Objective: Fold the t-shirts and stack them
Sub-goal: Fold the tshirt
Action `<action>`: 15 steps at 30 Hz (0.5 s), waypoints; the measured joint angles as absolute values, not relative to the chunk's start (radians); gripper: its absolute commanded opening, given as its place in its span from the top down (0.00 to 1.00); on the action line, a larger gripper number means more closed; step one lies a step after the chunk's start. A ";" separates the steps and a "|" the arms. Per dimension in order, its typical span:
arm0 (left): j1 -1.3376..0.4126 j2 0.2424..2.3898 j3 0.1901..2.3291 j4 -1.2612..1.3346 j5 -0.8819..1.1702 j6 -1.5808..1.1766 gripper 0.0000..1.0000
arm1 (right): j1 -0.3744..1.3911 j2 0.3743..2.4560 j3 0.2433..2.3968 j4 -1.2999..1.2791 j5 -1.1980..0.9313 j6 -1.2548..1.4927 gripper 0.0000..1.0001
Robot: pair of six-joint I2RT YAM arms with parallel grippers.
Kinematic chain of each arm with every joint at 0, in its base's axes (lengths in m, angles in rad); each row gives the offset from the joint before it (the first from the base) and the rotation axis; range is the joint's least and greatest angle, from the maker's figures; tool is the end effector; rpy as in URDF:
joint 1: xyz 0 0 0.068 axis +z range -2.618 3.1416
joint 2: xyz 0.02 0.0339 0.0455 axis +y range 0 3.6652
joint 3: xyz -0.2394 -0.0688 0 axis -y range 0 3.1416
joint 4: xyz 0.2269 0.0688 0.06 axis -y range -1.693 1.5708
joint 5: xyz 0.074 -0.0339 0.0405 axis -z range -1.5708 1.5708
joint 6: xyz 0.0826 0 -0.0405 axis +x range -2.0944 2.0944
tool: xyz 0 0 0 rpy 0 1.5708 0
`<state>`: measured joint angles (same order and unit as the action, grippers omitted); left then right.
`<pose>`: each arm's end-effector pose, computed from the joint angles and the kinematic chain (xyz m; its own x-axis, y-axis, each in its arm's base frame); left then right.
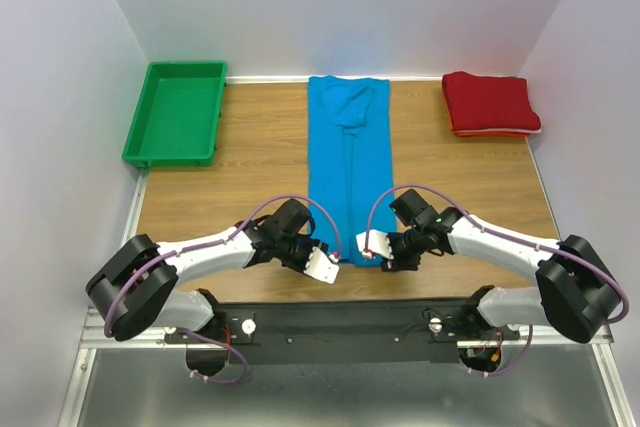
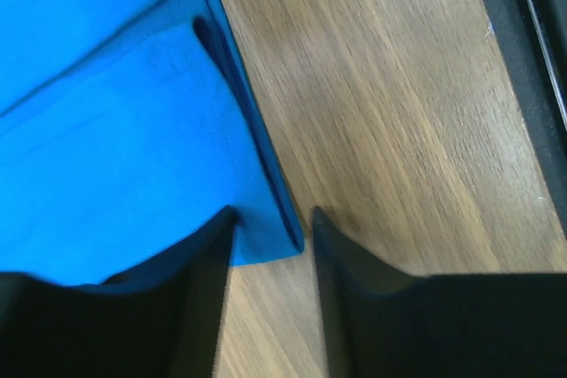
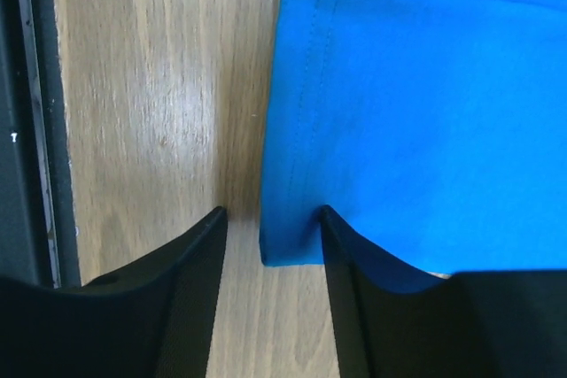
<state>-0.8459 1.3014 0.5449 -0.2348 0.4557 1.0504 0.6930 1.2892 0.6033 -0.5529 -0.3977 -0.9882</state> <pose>0.1343 -0.2065 0.1082 0.4460 0.6715 -0.5918 0.8950 -0.3371 0.2920 0.1457 0.1626 0.1042 0.1728 -0.8572 -0.4851 -0.9848 -0.1585 -0.0707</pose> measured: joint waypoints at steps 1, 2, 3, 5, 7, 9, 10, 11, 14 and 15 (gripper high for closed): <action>-0.846 1.306 0.545 -0.233 0.453 1.058 0.62 | 0.693 1.289 0.603 -0.548 -0.397 -0.989 0.51; -0.846 1.309 0.546 -0.233 0.453 1.057 0.64 | 0.693 1.290 0.601 -0.544 -0.397 -0.989 0.53; -0.846 1.316 0.549 -0.233 0.450 1.062 0.66 | 0.693 1.290 0.601 -0.540 -0.395 -0.990 0.54; -0.846 1.335 0.562 -0.235 0.450 1.067 0.69 | 0.695 1.291 0.600 -0.534 -0.389 -0.991 0.61; -0.847 1.358 0.582 -0.236 0.449 1.069 0.84 | 0.695 1.293 0.600 -0.530 -0.386 -0.992 0.75; -0.847 1.388 0.607 -0.248 0.447 1.071 0.93 | 0.700 1.300 0.602 -0.517 -0.378 -0.989 0.86; -0.847 1.401 0.619 -0.250 0.442 1.069 0.94 | 0.702 1.306 0.605 -0.513 -0.374 -0.988 0.98; -0.847 1.409 0.626 -0.250 0.439 1.063 0.99 | 0.706 1.312 0.610 -0.505 -0.362 -0.982 1.00; -0.846 1.402 0.628 -0.255 0.426 1.048 1.00 | 0.713 1.326 0.625 -0.498 -0.336 -0.960 1.00; -0.847 1.389 0.626 -0.260 0.426 1.041 1.00 | 0.715 1.326 0.627 -0.498 -0.326 -0.950 1.00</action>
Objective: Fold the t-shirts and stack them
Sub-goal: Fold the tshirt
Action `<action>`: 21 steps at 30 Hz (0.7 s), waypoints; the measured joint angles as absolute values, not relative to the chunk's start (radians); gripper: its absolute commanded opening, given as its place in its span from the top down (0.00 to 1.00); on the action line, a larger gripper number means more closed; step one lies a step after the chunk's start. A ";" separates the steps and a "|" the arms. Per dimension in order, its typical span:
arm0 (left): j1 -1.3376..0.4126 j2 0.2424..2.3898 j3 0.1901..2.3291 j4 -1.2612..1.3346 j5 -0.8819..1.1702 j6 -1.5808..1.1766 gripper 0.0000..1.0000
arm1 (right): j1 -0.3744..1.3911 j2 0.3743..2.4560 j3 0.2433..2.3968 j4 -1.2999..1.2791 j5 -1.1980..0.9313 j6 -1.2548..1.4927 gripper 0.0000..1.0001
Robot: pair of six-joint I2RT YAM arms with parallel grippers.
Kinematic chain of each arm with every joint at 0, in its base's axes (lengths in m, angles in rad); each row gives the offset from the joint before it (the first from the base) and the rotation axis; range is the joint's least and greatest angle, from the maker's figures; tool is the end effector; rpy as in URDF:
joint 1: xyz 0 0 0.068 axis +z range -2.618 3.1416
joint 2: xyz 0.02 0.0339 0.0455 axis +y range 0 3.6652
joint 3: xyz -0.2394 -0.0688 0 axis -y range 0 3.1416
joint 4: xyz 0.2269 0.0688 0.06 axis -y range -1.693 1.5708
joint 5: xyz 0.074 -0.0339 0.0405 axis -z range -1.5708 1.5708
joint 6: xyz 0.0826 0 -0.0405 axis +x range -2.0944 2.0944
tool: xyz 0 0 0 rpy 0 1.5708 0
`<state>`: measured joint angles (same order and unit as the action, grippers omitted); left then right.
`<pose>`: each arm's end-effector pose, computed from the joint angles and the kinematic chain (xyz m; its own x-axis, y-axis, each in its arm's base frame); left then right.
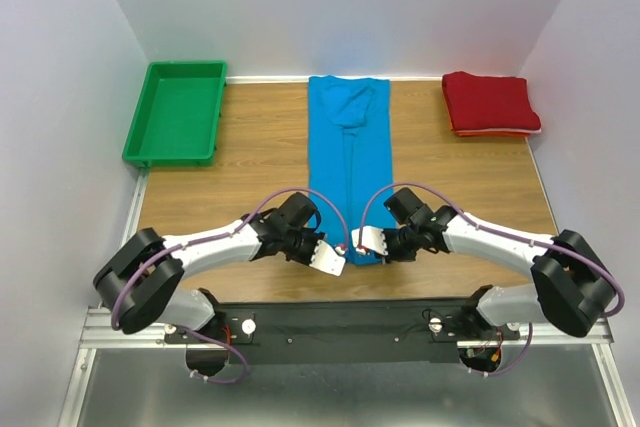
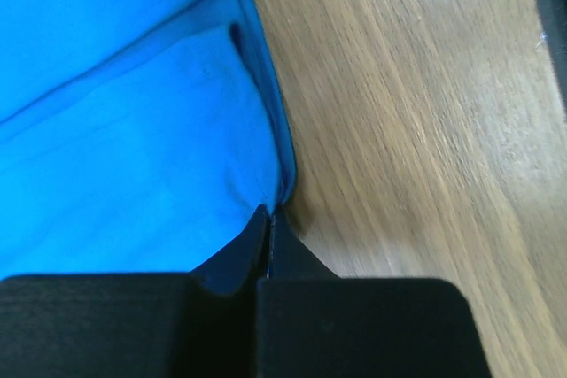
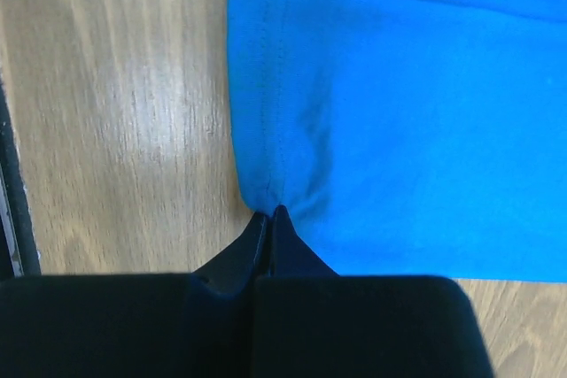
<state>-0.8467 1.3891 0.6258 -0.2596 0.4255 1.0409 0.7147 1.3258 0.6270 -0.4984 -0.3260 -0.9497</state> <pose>0.1466 -0.2173 0.1081 0.4258 0.7049 -0.5673 0.9048 -0.3282 0.2714 0.1562 0.1706 0.1040 0.1675 -0.8747 -0.4549 -0.9845 -0.1244 -0.1233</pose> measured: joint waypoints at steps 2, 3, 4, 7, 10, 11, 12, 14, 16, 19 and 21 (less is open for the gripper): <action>-0.847 1.349 0.624 -0.275 0.426 1.026 1.00 | 0.720 1.320 0.628 -0.504 -0.307 -0.937 1.00; -0.847 1.332 0.625 -0.279 0.427 1.022 1.00 | 0.728 1.315 0.628 -0.511 -0.297 -0.934 1.00; -0.848 1.308 0.627 -0.289 0.430 1.021 1.00 | 0.736 1.304 0.628 -0.524 -0.279 -0.932 1.00; -0.896 1.256 0.629 -0.319 0.419 1.016 1.00 | 0.797 1.244 0.628 -0.571 -0.244 -0.920 1.00; -1.006 1.212 0.624 -0.346 0.414 0.998 1.00 | 0.878 1.172 0.635 -0.651 -0.237 -0.883 1.00; -1.042 1.194 0.623 -0.359 0.416 0.981 1.00 | 0.897 1.156 0.640 -0.675 -0.239 -0.873 1.00; -1.063 1.183 0.623 -0.369 0.421 0.970 1.00 | 0.910 1.143 0.649 -0.701 -0.239 -0.861 1.00; -1.082 1.160 0.623 -0.390 0.430 0.939 1.00 | 0.915 1.128 0.667 -0.739 -0.237 -0.843 1.00; -1.079 1.146 0.629 -0.414 0.432 0.918 1.00 | 0.915 1.114 0.703 -0.768 -0.224 -0.816 1.00; -1.042 1.145 0.656 -0.453 0.441 0.918 1.00 | 0.911 1.115 0.749 -0.786 -0.191 -0.807 1.00; -0.993 1.147 0.689 -0.481 0.450 0.935 1.00 | 0.897 1.121 0.779 -0.793 -0.179 -0.810 1.00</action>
